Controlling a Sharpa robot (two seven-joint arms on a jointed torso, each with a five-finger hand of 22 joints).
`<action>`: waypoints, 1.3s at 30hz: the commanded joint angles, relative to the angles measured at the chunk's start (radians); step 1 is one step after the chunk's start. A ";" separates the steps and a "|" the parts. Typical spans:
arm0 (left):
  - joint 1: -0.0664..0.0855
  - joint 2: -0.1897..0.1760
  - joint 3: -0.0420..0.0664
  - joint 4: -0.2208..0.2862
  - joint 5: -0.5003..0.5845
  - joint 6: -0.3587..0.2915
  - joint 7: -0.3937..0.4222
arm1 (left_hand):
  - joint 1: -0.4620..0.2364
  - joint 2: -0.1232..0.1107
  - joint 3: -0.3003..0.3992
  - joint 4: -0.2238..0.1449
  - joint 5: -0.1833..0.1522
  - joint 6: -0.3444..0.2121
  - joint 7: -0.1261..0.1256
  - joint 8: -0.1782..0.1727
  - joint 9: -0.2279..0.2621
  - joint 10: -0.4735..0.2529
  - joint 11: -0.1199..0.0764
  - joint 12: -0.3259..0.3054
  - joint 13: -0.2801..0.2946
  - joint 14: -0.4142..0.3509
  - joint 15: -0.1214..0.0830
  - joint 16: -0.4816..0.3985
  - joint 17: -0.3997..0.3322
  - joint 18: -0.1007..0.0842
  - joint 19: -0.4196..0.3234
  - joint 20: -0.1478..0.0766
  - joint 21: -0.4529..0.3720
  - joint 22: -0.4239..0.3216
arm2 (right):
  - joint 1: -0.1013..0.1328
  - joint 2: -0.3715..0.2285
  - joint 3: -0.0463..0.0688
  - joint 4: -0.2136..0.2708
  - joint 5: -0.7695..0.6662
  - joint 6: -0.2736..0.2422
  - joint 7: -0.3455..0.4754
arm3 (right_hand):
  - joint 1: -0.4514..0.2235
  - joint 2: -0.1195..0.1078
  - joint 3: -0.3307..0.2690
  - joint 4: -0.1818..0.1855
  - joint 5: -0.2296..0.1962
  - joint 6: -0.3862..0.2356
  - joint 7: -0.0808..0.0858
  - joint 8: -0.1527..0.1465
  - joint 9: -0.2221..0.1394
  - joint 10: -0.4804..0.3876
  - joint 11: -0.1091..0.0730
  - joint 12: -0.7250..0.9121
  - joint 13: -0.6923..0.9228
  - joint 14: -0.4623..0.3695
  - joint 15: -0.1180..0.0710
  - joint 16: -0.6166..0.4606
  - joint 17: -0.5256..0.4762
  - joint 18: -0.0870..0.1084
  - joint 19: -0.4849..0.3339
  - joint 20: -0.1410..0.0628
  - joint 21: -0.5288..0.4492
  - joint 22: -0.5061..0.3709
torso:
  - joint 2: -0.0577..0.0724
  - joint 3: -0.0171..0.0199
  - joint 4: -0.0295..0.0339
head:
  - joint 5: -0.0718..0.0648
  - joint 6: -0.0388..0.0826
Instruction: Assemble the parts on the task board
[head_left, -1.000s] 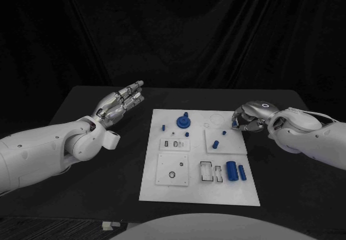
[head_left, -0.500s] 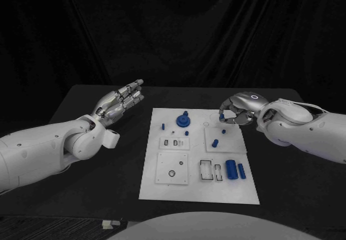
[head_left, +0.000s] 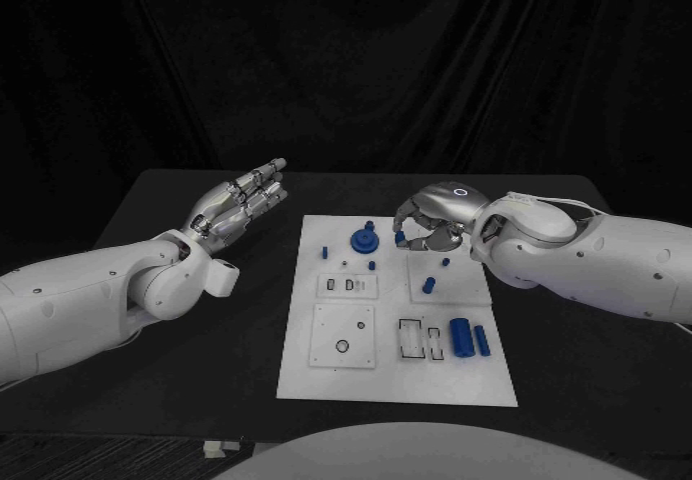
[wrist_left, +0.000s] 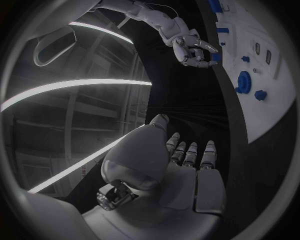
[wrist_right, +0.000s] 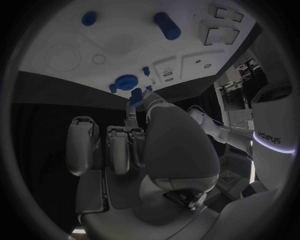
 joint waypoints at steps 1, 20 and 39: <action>-0.001 0.003 0.001 0.003 0.002 0.011 0.016 | 0.005 -0.004 -0.001 -0.006 0.005 -0.005 0.003 0.004 0.001 -0.002 0.006 -0.002 -0.001 0.000 0.008 -0.004 -0.001 0.018 0.003 0.006 0.006 0.001 | 0.001 0.022 0.001 0.008 -0.033 0.060 -0.036 | 0.009 0.003 0.008 0.001 0.001 -0.001 0.006 -0.004 -0.001 0.106 0.006 0.004 0.263 0.106 0.006 0.003 0.264 0.017 -0.001 0.008 -0.009 0.199 | 0.001 -0.0004 0.0017 | 0.000 0.001; -0.001 0.004 0.001 0.004 0.002 0.011 0.016 | 0.005 -0.004 -0.001 -0.007 0.005 -0.005 0.003 0.004 0.001 -0.002 0.006 -0.002 -0.001 0.000 0.008 -0.004 -0.001 0.018 0.003 0.006 0.006 0.001 | -0.027 0.094 0.001 0.028 -0.079 0.146 -0.066 | 0.003 0.008 0.006 0.002 -0.002 -0.012 0.012 -0.015 -0.007 0.106 0.012 0.004 0.263 0.106 0.011 0.003 0.264 0.021 -0.012 0.012 -0.028 0.193 | 0.000 -0.0004 0.0016 | -0.003 -0.002; -0.001 0.004 0.001 0.005 0.002 0.011 0.016 | 0.005 -0.004 -0.001 -0.007 0.005 -0.005 0.003 0.004 0.001 -0.002 0.006 -0.002 -0.001 0.000 0.008 -0.004 -0.001 0.018 0.003 0.006 0.006 0.001 | -0.044 0.106 0.001 0.017 -0.080 0.177 -0.072 | 0.002 0.010 0.006 -0.001 -0.002 -0.014 0.014 -0.019 -0.009 0.106 0.014 0.004 0.263 0.106 0.013 0.003 0.264 0.024 -0.019 0.014 -0.041 0.189 | 0.000 0.0004 -0.0009 | -0.001 -0.005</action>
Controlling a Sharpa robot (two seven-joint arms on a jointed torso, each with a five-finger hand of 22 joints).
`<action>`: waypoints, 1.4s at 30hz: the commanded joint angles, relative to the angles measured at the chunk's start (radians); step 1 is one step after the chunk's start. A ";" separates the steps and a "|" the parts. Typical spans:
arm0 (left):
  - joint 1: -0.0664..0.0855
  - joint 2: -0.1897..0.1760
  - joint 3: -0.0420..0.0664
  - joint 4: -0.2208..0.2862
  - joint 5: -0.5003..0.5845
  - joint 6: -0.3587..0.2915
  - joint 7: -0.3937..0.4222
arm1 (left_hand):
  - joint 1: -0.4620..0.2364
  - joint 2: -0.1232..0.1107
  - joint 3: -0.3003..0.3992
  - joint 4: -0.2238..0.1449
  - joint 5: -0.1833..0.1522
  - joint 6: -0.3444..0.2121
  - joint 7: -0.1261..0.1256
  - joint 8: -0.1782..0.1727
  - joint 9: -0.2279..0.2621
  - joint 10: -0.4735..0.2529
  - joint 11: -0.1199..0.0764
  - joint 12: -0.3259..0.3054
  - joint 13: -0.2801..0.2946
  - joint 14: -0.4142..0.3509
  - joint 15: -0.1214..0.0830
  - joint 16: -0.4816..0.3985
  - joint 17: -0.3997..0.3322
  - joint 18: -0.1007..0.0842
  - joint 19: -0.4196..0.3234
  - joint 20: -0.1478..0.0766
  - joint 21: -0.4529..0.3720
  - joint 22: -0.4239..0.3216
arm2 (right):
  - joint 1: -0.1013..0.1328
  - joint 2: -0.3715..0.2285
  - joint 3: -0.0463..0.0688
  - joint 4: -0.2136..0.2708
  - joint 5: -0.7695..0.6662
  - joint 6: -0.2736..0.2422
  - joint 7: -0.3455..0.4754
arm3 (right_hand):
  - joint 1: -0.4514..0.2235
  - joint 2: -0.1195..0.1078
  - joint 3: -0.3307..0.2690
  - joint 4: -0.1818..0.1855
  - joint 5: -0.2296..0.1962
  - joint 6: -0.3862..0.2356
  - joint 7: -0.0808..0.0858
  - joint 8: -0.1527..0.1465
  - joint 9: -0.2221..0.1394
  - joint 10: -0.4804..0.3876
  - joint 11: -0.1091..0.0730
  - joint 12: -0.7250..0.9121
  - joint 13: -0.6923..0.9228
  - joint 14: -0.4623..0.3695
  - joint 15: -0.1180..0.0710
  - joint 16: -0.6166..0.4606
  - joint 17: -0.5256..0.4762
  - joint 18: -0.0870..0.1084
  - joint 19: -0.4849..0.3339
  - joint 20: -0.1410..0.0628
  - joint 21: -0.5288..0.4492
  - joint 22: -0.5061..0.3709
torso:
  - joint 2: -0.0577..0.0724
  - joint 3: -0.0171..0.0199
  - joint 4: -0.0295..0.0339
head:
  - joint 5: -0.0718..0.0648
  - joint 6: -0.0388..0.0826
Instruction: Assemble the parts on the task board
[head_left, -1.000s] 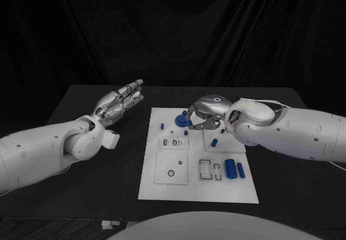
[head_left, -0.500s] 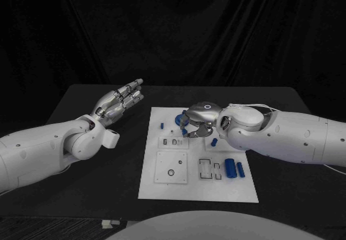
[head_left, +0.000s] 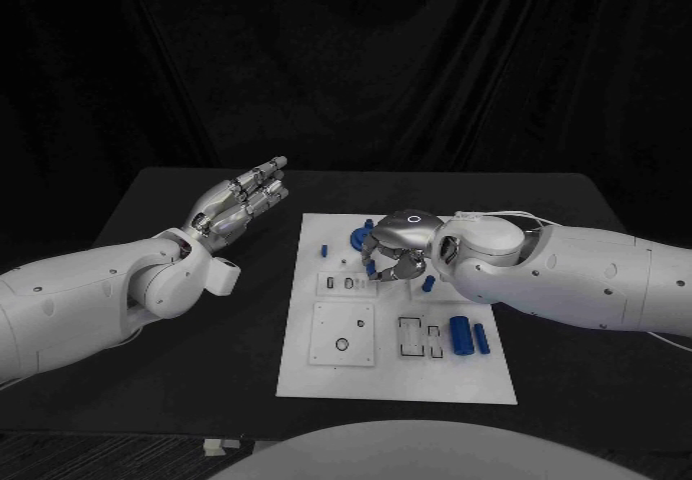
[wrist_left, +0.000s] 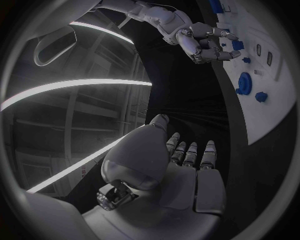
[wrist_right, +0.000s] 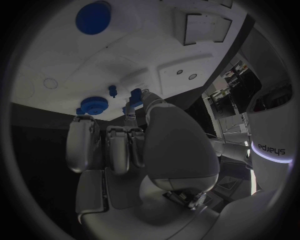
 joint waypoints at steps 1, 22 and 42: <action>-0.001 0.002 0.001 0.002 0.002 0.010 0.016 | 0.005 -0.004 0.000 -0.007 0.005 -0.005 0.003 0.004 0.001 -0.002 0.006 -0.002 -0.001 0.000 0.008 -0.004 -0.001 0.018 0.003 0.006 0.006 0.001 | -0.003 0.002 0.001 -0.002 -0.009 0.018 -0.020 | 0.000 0.008 0.002 -0.002 -0.002 -0.004 0.003 -0.004 -0.001 0.106 0.007 0.004 0.263 0.106 0.007 0.003 0.264 0.008 -0.007 0.003 -0.003 0.188 | 0.000 0.0004 0.0000 | -0.001 0.000; -0.001 0.002 0.001 0.004 0.002 0.010 0.017 | 0.005 -0.004 0.000 -0.007 0.005 -0.005 0.003 0.004 0.001 -0.002 0.006 -0.002 -0.001 0.000 0.008 -0.004 -0.001 0.018 0.003 0.006 0.006 0.001 | -0.016 0.025 0.001 -0.035 -0.009 0.017 -0.013 | 0.000 0.009 0.002 -0.005 -0.004 -0.006 0.004 -0.007 -0.003 0.106 0.008 0.004 0.263 0.106 0.008 0.003 0.264 0.009 -0.010 0.004 -0.009 0.187 | 0.000 0.0002 0.0003 | -0.001 -0.005; -0.001 0.004 0.001 0.004 0.002 0.014 0.016 | 0.004 -0.004 0.003 -0.009 0.005 -0.006 0.003 0.004 0.001 -0.002 0.007 -0.002 -0.001 0.000 0.007 -0.004 -0.001 0.018 0.002 0.006 0.005 0.001 | -0.020 0.030 0.001 -0.042 -0.009 0.035 -0.015 | -0.003 0.003 -0.008 -0.014 -0.045 -0.036 0.000 -0.028 -0.011 0.106 0.005 0.004 0.263 0.106 0.008 0.003 0.264 0.012 -0.016 0.007 -0.022 0.184 | 0.000 -0.0001 -0.0001 | -0.001 -0.005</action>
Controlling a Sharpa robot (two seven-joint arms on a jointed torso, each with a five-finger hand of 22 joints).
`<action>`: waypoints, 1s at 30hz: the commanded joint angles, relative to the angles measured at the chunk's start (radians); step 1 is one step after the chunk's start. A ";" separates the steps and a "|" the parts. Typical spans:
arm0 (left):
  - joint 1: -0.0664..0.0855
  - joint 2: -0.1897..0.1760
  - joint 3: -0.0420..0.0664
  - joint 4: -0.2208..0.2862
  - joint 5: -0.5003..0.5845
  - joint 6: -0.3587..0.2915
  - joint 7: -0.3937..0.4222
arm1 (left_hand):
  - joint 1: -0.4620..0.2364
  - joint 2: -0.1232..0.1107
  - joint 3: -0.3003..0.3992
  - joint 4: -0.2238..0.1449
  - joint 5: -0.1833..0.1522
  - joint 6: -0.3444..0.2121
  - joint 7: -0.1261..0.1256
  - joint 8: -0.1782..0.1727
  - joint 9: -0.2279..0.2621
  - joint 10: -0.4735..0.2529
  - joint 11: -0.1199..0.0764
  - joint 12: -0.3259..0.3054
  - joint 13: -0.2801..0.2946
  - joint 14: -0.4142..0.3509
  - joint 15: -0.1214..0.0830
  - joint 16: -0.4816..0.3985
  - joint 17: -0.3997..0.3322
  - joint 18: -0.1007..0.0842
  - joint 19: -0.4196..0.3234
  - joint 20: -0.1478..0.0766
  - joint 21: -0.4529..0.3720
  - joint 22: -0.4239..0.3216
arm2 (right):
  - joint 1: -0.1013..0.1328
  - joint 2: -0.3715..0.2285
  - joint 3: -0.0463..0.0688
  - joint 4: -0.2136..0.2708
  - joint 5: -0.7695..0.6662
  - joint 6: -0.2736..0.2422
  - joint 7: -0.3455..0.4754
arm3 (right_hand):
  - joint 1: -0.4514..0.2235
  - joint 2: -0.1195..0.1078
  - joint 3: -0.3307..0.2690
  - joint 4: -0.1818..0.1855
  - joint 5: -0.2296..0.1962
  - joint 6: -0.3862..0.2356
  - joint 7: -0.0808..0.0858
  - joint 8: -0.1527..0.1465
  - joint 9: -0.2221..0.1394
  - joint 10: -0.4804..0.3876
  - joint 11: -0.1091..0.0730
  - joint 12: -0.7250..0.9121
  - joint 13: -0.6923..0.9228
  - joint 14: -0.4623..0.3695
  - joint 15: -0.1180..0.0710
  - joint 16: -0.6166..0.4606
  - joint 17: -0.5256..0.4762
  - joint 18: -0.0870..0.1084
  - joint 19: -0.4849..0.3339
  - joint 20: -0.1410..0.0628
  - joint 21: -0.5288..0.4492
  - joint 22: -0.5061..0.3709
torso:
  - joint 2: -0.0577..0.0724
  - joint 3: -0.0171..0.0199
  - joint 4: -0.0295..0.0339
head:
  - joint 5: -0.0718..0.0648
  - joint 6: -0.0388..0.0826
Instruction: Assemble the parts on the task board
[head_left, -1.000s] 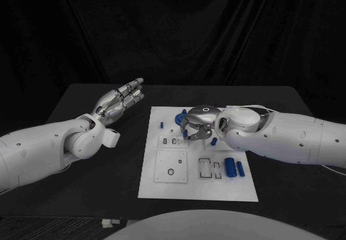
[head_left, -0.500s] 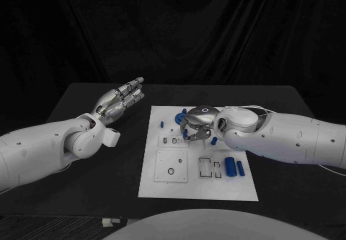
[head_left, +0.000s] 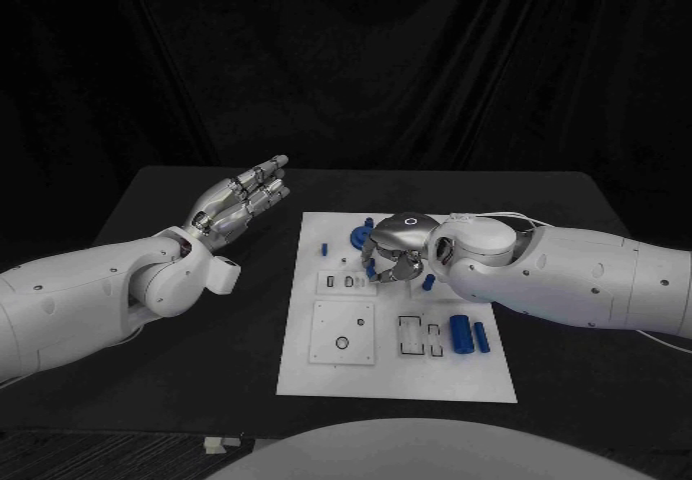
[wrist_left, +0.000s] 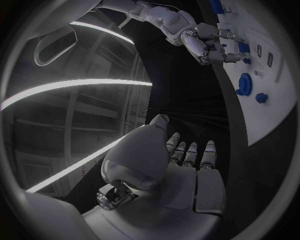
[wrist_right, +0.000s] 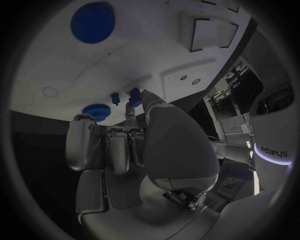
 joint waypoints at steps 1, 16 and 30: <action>-0.001 0.003 0.001 0.002 0.002 0.012 0.016 | 0.004 -0.004 -0.001 -0.005 0.005 -0.006 0.003 0.004 0.001 -0.002 0.007 -0.002 -0.001 0.000 0.007 -0.004 -0.002 0.018 0.002 0.006 0.005 0.001 | -0.003 0.001 0.001 0.002 -0.007 0.017 -0.015 | -0.003 0.003 -0.003 -0.003 -0.010 -0.010 0.001 -0.006 -0.002 0.106 0.005 0.004 0.263 0.104 0.005 0.003 0.263 0.012 -0.010 -0.001 -0.009 0.184 | -0.001 -0.0003 -0.0005 | -0.001 -0.001; -0.001 0.002 0.001 0.003 0.002 0.012 0.015 | 0.004 -0.003 -0.001 -0.005 0.006 -0.007 0.003 0.004 0.001 -0.002 0.007 -0.003 -0.002 0.000 0.007 -0.004 -0.002 0.018 0.002 0.006 0.005 0.001 | -0.005 0.003 0.001 0.000 -0.007 0.029 -0.018 | -0.007 -0.001 -0.013 -0.005 -0.049 -0.040 -0.004 -0.022 -0.007 0.106 0.001 0.004 0.263 0.104 0.002 0.003 0.263 0.016 -0.018 -0.003 -0.027 0.179 | 0.000 -0.0001 -0.0002 | 0.000 -0.001; -0.001 0.003 0.001 0.001 0.002 0.012 0.015 | 0.004 -0.003 0.001 -0.006 0.005 -0.007 0.004 0.003 0.001 -0.003 0.008 -0.003 -0.002 0.000 0.007 -0.004 -0.002 0.018 0.002 0.006 0.005 0.001 | -0.005 0.002 0.001 -0.001 -0.007 0.031 -0.017 | -0.014 -0.010 -0.031 0.004 -0.107 -0.170 -0.005 -0.104 -0.062 0.106 0.001 0.004 0.263 0.104 0.002 0.003 0.263 0.020 -0.028 -0.003 -0.058 0.173 | -0.001 0.0000 -0.0007 | 0.000 -0.004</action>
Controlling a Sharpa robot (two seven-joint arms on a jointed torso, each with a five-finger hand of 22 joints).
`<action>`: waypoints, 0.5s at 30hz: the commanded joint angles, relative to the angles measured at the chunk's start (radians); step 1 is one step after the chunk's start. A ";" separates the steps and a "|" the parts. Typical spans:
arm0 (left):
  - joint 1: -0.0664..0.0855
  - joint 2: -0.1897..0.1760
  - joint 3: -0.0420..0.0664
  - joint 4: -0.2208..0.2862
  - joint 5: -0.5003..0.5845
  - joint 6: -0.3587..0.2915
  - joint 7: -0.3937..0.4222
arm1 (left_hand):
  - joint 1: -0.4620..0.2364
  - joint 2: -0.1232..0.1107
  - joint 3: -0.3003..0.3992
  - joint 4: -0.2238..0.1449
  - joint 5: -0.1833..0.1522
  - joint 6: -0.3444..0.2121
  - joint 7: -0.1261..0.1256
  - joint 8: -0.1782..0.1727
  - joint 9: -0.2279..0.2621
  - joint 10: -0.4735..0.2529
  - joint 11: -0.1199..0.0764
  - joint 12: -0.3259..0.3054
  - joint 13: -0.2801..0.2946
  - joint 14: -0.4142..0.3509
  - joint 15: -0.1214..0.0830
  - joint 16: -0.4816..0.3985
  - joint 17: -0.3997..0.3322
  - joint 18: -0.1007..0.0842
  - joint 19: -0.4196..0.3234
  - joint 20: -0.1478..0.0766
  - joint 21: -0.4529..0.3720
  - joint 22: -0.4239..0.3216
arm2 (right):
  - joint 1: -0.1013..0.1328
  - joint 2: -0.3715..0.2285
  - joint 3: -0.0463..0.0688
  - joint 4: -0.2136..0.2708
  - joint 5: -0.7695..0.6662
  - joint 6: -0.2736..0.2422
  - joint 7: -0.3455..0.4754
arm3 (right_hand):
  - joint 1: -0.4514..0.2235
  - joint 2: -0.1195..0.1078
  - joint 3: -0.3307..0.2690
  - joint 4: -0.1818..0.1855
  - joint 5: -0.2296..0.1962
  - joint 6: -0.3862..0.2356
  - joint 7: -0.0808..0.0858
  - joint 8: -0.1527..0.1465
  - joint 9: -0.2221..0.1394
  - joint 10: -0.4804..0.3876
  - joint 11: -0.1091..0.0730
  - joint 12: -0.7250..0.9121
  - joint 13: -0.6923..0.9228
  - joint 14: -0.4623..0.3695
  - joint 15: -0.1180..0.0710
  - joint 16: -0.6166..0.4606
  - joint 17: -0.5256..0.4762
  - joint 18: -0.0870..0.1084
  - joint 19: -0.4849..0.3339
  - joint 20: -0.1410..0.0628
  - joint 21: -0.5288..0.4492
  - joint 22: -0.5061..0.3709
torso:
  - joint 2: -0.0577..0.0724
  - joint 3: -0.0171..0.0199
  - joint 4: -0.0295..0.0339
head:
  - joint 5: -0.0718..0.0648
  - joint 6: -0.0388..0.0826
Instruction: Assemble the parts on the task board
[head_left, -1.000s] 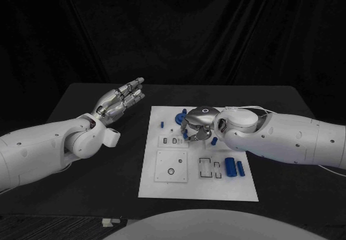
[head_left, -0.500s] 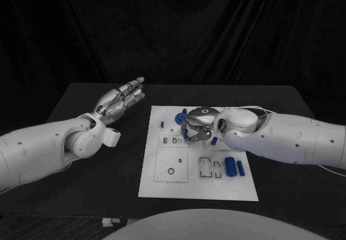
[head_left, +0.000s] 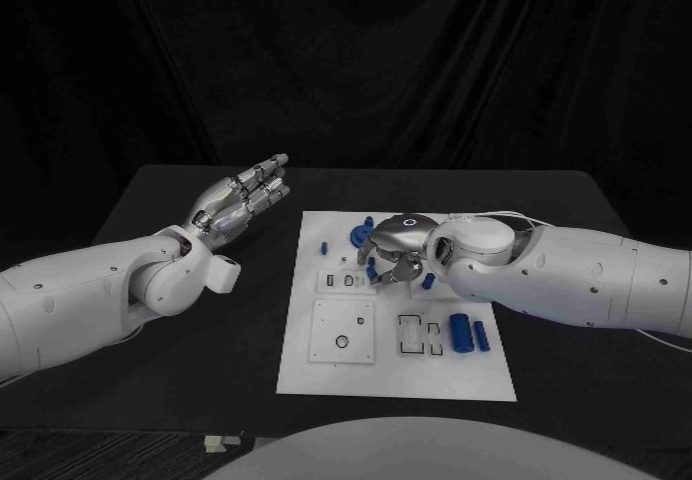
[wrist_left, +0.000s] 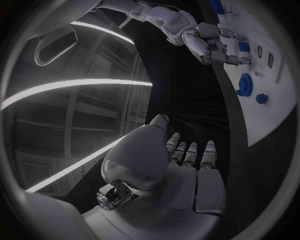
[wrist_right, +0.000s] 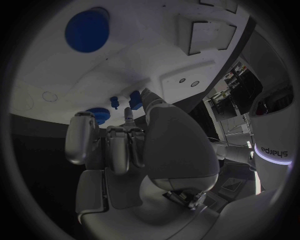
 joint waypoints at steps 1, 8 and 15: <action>-0.001 0.002 0.001 0.002 0.002 0.010 0.016 | 0.004 -0.003 0.001 -0.006 0.005 -0.004 0.000 0.003 0.001 0.001 0.004 -0.003 -0.002 0.000 0.007 -0.004 -0.001 0.018 0.002 0.006 0.005 0.001 | -0.003 -0.001 0.001 0.000 -0.006 0.006 -0.014 | -0.009 -0.006 -0.007 0.002 -0.013 -0.027 -0.004 -0.017 -0.013 0.106 0.000 0.004 0.263 0.104 0.001 0.003 0.264 0.021 -0.007 -0.004 -0.007 0.172 | 0.000 0.0001 -0.0002 | 0.000 0.000; -0.001 0.000 0.001 0.002 0.002 0.008 0.015 | 0.004 -0.003 0.001 -0.006 0.005 -0.004 0.000 0.003 0.001 0.001 0.004 -0.003 -0.002 0.000 0.007 -0.004 -0.001 0.018 0.002 0.006 0.005 0.001 | -0.003 -0.006 0.001 0.000 -0.006 -0.030 -0.007 | -0.045 -0.039 -0.036 0.020 -0.077 -0.089 -0.016 -0.053 -0.059 0.106 -0.010 0.004 0.263 0.104 -0.007 0.003 0.264 0.024 -0.014 -0.010 -0.027 0.169 | 0.000 0.0001 0.0002 | 0.002 0.000; -0.001 -0.003 0.001 0.004 0.002 0.003 0.018 | 0.000 -0.006 0.005 -0.011 0.005 -0.005 -0.006 0.003 0.001 0.001 -0.003 -0.002 -0.001 0.000 0.043 -0.004 -0.001 0.016 0.003 0.007 0.005 0.001 | 0.006 -0.027 0.001 0.013 -0.005 -0.142 0.036 | -0.161 -0.065 -0.195 0.025 -0.079 -0.073 -0.021 -0.046 -0.080 0.106 -0.015 0.004 0.263 0.104 -0.010 0.003 0.264 0.025 -0.020 -0.016 -0.041 0.166 | 0.000 0.0002 0.0000 | 0.006 -0.002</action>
